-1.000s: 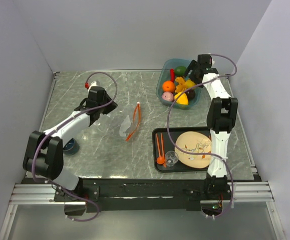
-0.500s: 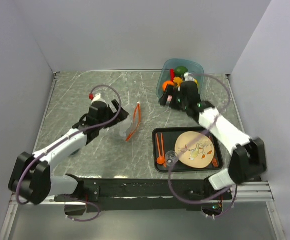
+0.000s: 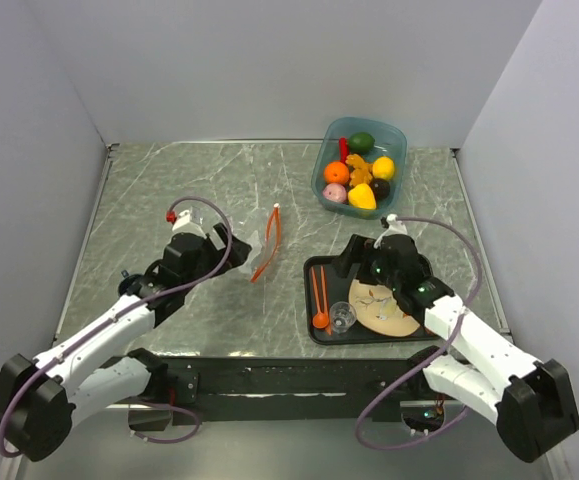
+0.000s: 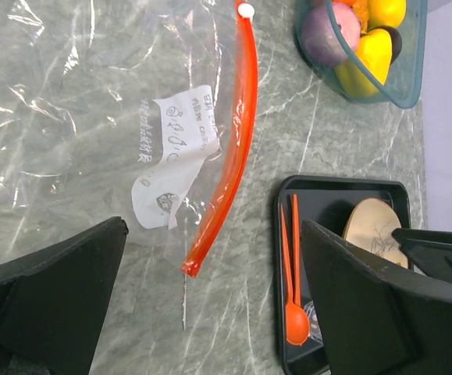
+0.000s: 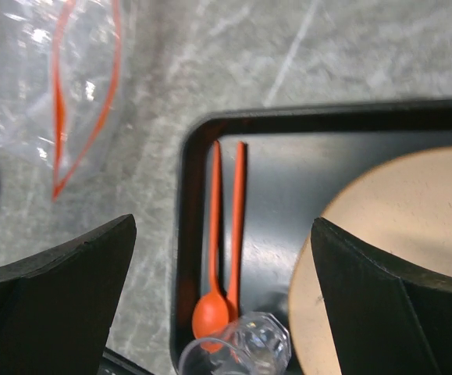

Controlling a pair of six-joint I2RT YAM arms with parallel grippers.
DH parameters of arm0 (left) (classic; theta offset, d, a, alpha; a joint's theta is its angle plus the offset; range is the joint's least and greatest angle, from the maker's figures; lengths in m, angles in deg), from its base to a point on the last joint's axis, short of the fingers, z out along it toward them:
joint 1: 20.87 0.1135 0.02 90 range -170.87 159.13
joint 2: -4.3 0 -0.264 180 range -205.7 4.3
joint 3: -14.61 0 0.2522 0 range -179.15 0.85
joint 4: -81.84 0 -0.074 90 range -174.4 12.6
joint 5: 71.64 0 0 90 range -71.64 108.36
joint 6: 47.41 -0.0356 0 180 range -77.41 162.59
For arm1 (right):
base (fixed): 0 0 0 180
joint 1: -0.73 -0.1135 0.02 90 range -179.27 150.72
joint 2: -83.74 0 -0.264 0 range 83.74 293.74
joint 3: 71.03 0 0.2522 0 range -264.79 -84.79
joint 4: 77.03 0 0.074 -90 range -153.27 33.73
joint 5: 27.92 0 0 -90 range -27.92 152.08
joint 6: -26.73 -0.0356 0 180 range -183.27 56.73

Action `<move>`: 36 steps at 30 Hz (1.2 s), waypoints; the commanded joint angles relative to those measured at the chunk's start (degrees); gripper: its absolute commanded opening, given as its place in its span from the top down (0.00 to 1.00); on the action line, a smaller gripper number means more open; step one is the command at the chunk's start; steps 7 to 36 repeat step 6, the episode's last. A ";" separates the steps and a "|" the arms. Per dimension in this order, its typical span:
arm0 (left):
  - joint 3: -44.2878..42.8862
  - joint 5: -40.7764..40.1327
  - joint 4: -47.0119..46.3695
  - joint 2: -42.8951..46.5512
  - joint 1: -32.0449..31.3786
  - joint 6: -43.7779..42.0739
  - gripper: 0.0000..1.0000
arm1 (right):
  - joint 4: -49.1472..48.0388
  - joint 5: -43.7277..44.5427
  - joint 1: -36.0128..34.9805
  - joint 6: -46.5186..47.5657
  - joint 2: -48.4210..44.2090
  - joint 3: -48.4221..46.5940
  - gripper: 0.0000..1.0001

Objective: Open the zip-top bag and remove the fake food

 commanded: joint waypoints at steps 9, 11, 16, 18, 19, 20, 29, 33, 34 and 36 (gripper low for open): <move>0.17 -4.65 -0.44 4.00 -0.15 -1.17 0.01 | -3.07 -0.77 -0.21 0.51 -0.56 -2.62 0.00; 0.17 -4.65 -0.44 4.00 -0.15 -1.17 0.01 | -3.07 -0.77 -0.21 0.51 -0.56 -2.62 0.00; 0.17 -4.65 -0.44 4.00 -0.15 -1.17 0.01 | -3.07 -0.77 -0.21 0.51 -0.56 -2.62 0.00; 0.17 -4.65 -0.44 4.00 -0.15 -1.17 0.01 | -3.07 -0.77 -0.21 0.51 -0.56 -2.62 0.00; 0.17 -4.65 -0.44 4.00 -0.15 -1.17 0.01 | -3.07 -0.77 -0.21 0.51 -0.56 -2.62 0.00; 0.17 -4.65 -0.44 4.00 -0.15 -1.17 0.01 | -3.07 -0.77 -0.21 0.51 -0.56 -2.62 0.00; 0.17 -4.65 -0.44 4.00 -0.15 -1.17 0.01 | -3.07 -0.77 -0.21 0.51 -0.56 -2.62 0.00; 0.17 -4.65 -0.44 4.00 -0.15 -1.17 0.01 | -3.07 -0.77 -0.21 0.51 -0.56 -2.62 0.00; 0.17 -4.65 -0.44 4.00 -0.15 -1.17 0.01 | -3.07 -0.77 -0.21 0.51 -0.56 -2.62 0.00; 0.17 -4.65 -0.44 4.00 -0.15 -1.17 0.01 | -3.07 -0.77 -0.21 0.51 -0.56 -2.62 0.00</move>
